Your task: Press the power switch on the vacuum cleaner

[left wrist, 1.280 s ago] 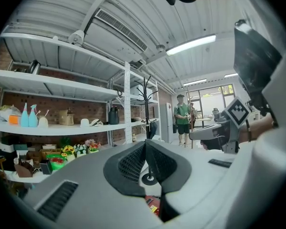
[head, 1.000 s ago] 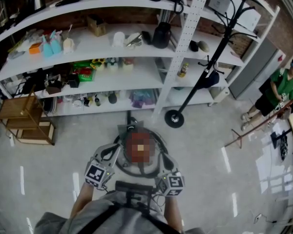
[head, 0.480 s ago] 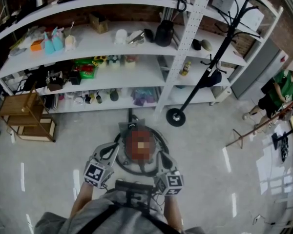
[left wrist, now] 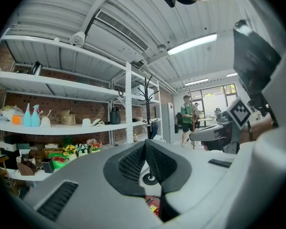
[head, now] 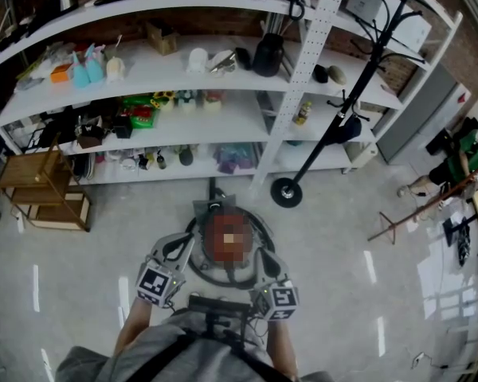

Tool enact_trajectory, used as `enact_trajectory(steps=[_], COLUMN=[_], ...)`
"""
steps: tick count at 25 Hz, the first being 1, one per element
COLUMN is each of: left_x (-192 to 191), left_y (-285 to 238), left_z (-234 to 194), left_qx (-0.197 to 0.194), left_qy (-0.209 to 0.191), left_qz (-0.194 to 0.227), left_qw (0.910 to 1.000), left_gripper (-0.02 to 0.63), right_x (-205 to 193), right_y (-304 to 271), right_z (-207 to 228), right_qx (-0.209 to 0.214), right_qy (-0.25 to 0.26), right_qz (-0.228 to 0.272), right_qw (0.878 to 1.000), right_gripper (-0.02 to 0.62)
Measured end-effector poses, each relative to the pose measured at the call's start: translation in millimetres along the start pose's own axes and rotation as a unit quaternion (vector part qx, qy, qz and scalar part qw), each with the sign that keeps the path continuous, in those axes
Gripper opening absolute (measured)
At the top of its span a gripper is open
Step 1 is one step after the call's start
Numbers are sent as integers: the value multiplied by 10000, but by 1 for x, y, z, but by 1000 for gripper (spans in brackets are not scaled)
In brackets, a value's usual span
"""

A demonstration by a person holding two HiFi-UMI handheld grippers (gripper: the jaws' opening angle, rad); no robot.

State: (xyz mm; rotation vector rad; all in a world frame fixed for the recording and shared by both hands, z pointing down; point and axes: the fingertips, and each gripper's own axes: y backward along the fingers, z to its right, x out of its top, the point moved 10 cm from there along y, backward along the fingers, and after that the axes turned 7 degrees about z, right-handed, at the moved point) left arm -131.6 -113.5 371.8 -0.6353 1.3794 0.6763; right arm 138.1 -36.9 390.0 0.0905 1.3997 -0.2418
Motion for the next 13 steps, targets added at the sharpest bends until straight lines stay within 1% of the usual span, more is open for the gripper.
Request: enact_trajectory(steps=[13], left_x=[2], left_y=[8], left_z=[8], left_qx=[83], left_qy=[-60], left_qz=[-26], left_qw=[9999], left_gripper=[8], right_x=[-1], right_y=[6], right_z=[0], right_qx=[135], right_qy=[2], right_qz=[76], right_qw=[9999], right_gripper=[11])
